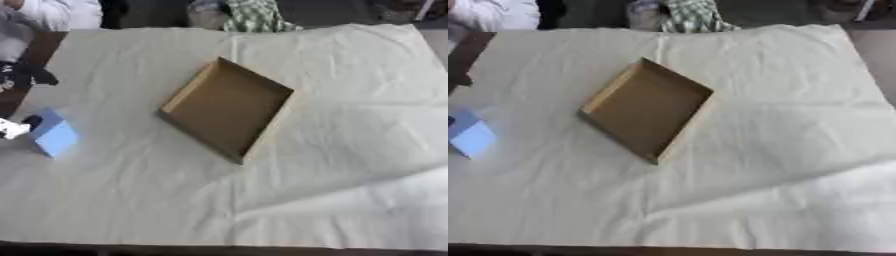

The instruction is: Pick up objects on the table and place them in the box.

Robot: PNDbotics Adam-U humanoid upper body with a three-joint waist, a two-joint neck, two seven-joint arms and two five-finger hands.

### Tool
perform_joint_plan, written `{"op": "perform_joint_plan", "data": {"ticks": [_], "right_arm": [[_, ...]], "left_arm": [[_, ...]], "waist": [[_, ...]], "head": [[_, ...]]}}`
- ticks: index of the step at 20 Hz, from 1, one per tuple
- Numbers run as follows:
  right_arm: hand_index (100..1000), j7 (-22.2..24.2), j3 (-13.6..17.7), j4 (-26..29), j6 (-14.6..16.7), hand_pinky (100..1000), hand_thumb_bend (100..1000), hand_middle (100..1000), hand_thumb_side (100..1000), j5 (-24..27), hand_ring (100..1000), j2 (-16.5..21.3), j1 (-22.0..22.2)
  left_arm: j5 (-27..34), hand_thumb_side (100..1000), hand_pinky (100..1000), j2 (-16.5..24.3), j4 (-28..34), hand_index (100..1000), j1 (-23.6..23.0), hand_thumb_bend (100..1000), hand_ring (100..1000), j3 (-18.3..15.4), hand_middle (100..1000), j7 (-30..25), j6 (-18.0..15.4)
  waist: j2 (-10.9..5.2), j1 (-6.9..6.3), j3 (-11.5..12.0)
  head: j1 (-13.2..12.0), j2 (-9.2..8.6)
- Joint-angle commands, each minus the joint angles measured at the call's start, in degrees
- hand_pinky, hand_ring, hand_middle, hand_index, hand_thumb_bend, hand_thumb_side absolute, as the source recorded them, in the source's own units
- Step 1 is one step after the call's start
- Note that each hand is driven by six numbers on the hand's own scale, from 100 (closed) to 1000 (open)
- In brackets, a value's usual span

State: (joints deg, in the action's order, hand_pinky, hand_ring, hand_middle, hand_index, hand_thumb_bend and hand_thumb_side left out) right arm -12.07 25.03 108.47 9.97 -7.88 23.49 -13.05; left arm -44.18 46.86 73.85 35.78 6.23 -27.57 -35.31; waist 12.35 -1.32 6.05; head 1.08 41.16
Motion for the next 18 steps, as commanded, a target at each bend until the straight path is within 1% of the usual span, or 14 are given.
{"op": "perform_joint_plan", "data": {"ticks": [1,3,4,8,11,15,16,18], "right_arm": [[811,-0.04,0.42,0.92,-0.12,699,100,646,561,0.47,741,1.03,-0.19],[811,0.00,0.41,0.89,-0.11,699,100,646,562,0.52,741,0.98,-0.16],[811,0.01,0.42,0.90,-0.10,698,100,646,562,0.55,741,0.95,-0.14],[811,0.01,0.44,0.89,-0.10,699,100,646,562,0.64,740,0.93,-0.12],[811,0.02,0.43,0.83,-0.09,699,100,642,561,0.69,740,0.93,-0.12],[811,0.04,0.46,0.72,-0.07,699,100,641,557,0.75,740,0.95,-0.11],[811,0.04,0.47,0.71,-0.07,699,100,641,562,0.77,740,0.94,-0.11],[811,0.06,0.45,0.69,-0.09,699,100,640,562,0.80,740,0.88,-0.09]], "left_arm": [[1.21,1000,893,2.18,1.00,985,0.73,100,918,-0.98,908,-0.66,-0.68],[1.10,1000,887,2.19,1.01,986,0.93,157,913,-1.39,907,-0.87,-0.83],[0.76,1000,884,2.21,0.99,989,0.98,161,910,-1.48,908,-0.98,-1.07],[-1.54,1000,882,2.18,0.90,999,1.00,230,907,-1.85,913,-1.19,-2.57],[-3.25,1000,886,2.13,1.10,1000,1.21,214,908,-1.70,914,-0.85,-3.92],[-4.37,1000,892,2.09,1.20,1000,1.41,222,910,-1.88,918,-0.97,-5.67],[-4.66,895,893,2.09,1.33,1000,1.43,211,910,-1.85,920,-1.07,-6.17],[-5.09,816,890,2.10,1.51,1000,1.49,207,907,-1.52,918,-1.54,-7.40]], "waist": [[-1.01,-0.01,0.04],[-1.04,-0.02,0.06],[-1.05,-0.03,0.07],[-1.06,0.01,0.07],[-1.04,0.06,0.09],[-1.09,0.08,0.18],[-1.11,0.07,0.20],[-1.17,0.03,0.23]], "head": [[-0.11,-0.44],[-0.05,-0.42],[-0.07,-0.41],[-0.04,-0.47],[-0.07,-0.47],[-0.10,-0.35],[-0.11,-0.36],[-0.11,-0.35]]}}
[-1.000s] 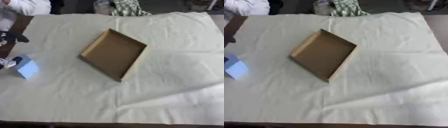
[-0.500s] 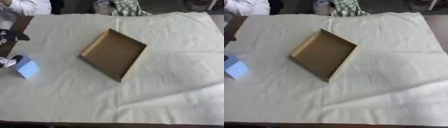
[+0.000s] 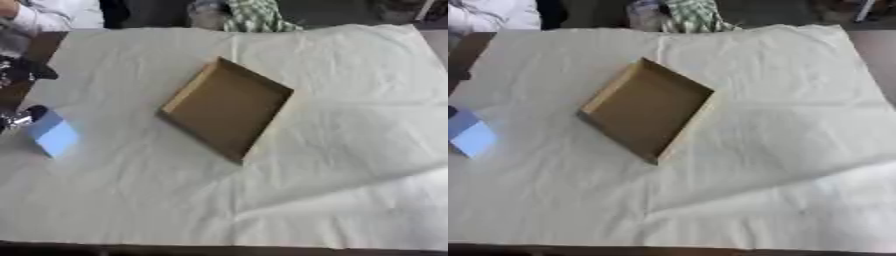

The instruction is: Pick up objects on the table and place them in the box.

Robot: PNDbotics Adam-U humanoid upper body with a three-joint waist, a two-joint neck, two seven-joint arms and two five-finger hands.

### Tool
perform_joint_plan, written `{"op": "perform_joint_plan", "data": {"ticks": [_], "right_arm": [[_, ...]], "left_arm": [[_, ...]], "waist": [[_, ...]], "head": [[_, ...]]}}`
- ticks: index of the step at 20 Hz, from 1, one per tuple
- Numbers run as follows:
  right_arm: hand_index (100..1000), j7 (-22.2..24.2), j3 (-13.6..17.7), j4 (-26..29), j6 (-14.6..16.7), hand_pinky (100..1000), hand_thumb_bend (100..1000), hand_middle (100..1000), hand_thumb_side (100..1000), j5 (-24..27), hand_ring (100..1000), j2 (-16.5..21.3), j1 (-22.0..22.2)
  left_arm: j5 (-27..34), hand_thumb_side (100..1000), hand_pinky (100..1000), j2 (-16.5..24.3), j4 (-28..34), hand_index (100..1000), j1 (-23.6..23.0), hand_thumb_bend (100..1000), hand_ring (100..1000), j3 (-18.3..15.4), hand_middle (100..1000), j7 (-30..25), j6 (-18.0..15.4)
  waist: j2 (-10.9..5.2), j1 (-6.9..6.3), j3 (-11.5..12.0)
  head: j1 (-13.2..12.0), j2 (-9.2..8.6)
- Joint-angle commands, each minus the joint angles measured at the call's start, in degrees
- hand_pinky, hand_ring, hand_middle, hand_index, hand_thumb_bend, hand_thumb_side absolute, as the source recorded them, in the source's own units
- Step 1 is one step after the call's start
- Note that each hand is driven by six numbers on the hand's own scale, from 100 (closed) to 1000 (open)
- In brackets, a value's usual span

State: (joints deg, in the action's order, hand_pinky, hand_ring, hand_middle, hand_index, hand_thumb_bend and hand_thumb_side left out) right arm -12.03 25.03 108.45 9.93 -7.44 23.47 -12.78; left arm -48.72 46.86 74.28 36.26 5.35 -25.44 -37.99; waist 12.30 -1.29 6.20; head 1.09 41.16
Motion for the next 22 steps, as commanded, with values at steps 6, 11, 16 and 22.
{"op": "perform_joint_plan", "data": {"ticks": [6,11,16,22], "right_arm": [[811,0.00,0.53,0.44,-0.14,699,100,638,562,0.44,739,0.93,0.05],[811,0.00,0.46,0.41,-0.10,699,100,637,562,0.52,739,0.89,0.18],[811,-0.16,0.43,0.37,-0.09,699,100,637,562,0.55,739,0.90,0.21],[811,-0.28,0.42,0.35,-0.14,699,100,636,563,0.56,738,0.86,0.21]], "left_arm": [[0.95,881,854,2.08,1.20,1000,2.32,175,889,1.39,901,-5.02,-8.80],[2.54,643,857,2.09,1.05,1000,5.13,328,892,3.47,898,-5.59,-11.98],[-1.69,487,857,2.08,-1.77,1000,6.46,413,891,5.68,908,-5.41,-13.39],[-5.41,632,865,1.98,-4.57,1000,7.27,465,897,8.51,917,-4.53,-13.97]], "waist": [[-1.41,-0.01,0.51],[-1.76,0.00,1.38],[-1.90,0.10,1.60],[-1.94,0.06,1.66]], "head": [[0.84,0.59],[2.65,1.39],[3.41,1.79],[3.63,2.26]]}}
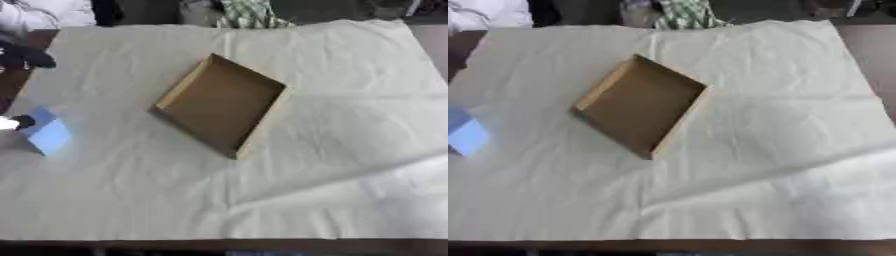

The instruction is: Pick up objects on the table and place them in the box.

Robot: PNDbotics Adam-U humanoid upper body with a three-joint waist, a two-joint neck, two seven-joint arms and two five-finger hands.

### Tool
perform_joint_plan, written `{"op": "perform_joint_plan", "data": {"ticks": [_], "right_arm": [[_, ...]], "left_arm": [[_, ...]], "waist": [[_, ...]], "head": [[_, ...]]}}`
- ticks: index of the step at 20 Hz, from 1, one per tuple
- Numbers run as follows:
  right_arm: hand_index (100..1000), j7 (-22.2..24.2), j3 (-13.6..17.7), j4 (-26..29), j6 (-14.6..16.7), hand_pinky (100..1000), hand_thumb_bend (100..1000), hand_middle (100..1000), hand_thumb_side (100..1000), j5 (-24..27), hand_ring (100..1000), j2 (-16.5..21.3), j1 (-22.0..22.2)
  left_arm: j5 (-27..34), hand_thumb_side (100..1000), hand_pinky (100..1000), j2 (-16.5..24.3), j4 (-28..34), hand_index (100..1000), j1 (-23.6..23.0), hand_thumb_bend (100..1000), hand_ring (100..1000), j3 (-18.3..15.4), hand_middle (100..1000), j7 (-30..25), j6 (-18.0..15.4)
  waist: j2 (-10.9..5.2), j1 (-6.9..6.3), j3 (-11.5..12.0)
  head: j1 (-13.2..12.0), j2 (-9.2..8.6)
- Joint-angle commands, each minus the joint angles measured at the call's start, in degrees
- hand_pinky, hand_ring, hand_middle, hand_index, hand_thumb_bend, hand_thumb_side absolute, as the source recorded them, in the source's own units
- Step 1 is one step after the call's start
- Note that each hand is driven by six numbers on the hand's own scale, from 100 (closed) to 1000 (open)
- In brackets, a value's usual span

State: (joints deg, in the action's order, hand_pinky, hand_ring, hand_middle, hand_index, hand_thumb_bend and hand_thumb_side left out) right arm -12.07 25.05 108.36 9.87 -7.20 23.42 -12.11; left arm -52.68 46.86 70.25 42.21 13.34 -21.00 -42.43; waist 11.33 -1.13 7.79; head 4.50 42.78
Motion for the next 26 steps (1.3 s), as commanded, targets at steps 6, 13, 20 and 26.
{"op": "perform_joint_plan", "data": {"ticks": [6,13,20,26], "right_arm": [[811,-0.09,0.35,0.53,-0.24,698,100,635,565,0.46,738,0.65,-0.39],[811,-0.14,0.47,0.50,-0.29,698,100,635,565,0.59,738,0.56,-0.52],[811,-0.25,0.58,0.57,-0.44,698,100,634,566,0.62,737,0.42,-0.47],[811,-0.20,0.53,0.63,-0.48,698,100,633,565,0.69,737,0.33,-0.47]], "left_arm": [[-7.93,474,844,1.70,-2.13,997,2.39,566,880,2.32,905,-4.91,-9.53],[-3.28,330,818,0.19,-6.08,996,3.14,310,867,5.66,879,-2.51,-9.53],[2.15,344,859,0.18,-9.08,1000,4.15,329,894,4.51,908,-9.18,-9.53],[0.10,400,908,0.12,-9.41,1000,4.78,398,928,3.67,922,-11.68,-9.53]], "waist": [[-0.92,-0.34,0.00],[-0.64,-0.37,-0.70],[-0.66,-0.48,-0.67],[-0.67,-0.44,-0.63]], "head": [[0.24,0.90],[-0.02,0.76],[0.01,0.86],[-0.22,0.89]]}}
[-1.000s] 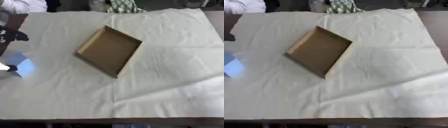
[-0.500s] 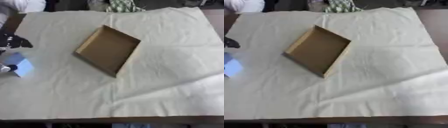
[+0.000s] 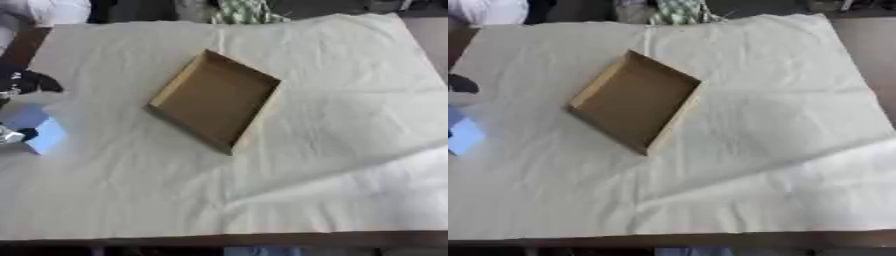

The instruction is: Pick up objects on the table and place them in the box.

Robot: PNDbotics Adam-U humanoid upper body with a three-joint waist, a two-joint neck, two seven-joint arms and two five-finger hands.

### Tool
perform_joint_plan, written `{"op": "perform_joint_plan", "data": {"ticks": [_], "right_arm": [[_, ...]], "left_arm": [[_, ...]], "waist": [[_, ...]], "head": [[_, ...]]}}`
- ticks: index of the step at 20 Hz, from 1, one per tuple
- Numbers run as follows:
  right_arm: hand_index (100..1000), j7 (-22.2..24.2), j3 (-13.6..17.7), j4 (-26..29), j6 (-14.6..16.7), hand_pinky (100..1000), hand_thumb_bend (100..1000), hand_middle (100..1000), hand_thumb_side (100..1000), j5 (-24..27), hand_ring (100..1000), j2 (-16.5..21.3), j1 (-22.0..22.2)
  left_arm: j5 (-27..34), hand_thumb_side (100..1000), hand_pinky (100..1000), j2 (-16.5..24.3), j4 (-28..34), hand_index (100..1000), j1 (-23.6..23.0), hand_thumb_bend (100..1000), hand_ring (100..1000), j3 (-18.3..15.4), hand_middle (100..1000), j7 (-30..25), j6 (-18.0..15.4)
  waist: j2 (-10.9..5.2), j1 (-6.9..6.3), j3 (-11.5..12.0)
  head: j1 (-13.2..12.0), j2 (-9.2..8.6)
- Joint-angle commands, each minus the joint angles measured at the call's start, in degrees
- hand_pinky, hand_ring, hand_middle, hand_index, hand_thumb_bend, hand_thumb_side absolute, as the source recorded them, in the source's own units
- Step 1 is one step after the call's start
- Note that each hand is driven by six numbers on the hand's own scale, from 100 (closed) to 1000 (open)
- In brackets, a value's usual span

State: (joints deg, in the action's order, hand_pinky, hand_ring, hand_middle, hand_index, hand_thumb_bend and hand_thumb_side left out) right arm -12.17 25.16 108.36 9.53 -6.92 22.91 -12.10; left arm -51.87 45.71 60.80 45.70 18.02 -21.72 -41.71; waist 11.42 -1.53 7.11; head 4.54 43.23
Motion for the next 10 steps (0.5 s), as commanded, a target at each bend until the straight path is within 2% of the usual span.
{"op": "perform_joint_plan", "data": {"ticks": [1,3,4,10], "right_arm": [[811,-0.11,0.42,0.62,-0.13,698,100,633,565,0.42,737,0.83,-0.51],[811,-0.12,0.42,0.61,-0.12,698,100,633,565,0.45,737,0.78,-0.55],[811,-0.10,0.41,0.58,-0.13,698,100,633,565,0.47,737,0.76,-0.56],[812,-0.02,0.47,0.44,-0.12,697,100,632,565,0.49,737,0.81,-0.47]], "left_arm": [[-1.17,402,906,1.17,-0.19,1000,1.37,397,927,-0.86,921,-10.98,-10.26],[-1.52,366,886,0.95,-0.61,1000,1.56,388,916,-0.32,908,-10.64,-10.26],[-1.30,342,864,0.83,-0.83,1000,1.58,339,905,0.01,895,-10.36,-10.26],[0.85,344,852,0.89,-4.11,998,2.03,333,903,1.14,891,-10.39,-10.26]], "waist": [[-0.75,-0.02,0.01],[-0.69,0.03,-0.06],[-0.66,0.05,-0.09],[-0.59,-0.08,0.14]], "head": [[-0.28,0.39],[-0.28,0.29],[-0.27,0.29],[-0.04,0.50]]}}
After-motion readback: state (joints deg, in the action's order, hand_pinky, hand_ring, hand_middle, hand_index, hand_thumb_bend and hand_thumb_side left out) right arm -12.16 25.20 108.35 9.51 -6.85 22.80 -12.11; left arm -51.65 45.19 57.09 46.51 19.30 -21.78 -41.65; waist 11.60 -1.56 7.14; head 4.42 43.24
